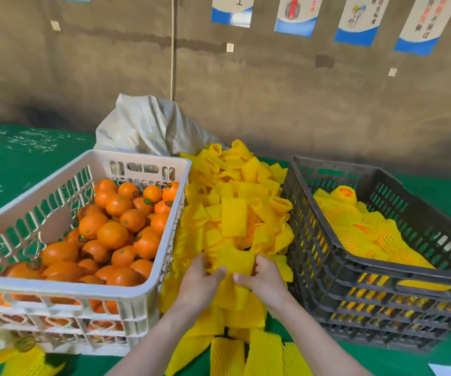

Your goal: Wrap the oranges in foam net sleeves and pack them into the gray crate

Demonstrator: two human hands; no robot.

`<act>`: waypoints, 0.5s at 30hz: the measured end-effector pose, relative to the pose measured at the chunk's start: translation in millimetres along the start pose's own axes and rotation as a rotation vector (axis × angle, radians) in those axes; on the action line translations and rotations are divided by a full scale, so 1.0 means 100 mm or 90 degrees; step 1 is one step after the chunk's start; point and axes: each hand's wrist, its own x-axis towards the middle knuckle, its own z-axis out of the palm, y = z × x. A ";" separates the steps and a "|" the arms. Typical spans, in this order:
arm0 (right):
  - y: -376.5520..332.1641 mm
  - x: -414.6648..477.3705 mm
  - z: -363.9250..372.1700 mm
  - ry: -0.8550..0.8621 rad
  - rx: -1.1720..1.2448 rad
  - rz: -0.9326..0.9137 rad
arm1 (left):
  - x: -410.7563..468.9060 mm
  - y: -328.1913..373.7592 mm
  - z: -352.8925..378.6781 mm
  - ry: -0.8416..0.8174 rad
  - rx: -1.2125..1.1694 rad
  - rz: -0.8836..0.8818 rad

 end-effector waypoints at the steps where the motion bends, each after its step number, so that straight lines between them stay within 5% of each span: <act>1: -0.09 -0.03 -0.01 -0.015 0.028 -0.013 | 0.00 0.05 -0.01 -0.020 0.013 0.018; 5: -0.36 -0.07 -0.07 -0.041 0.065 -0.050 | -0.04 0.24 -0.11 0.104 0.157 0.268; 8: -0.57 -0.07 -0.09 -0.007 -0.077 -0.174 | -0.04 0.32 -0.22 0.160 0.250 0.410; 15: -0.88 0.07 0.21 0.070 -0.273 -0.392 | 0.06 0.56 -0.63 0.064 0.205 0.443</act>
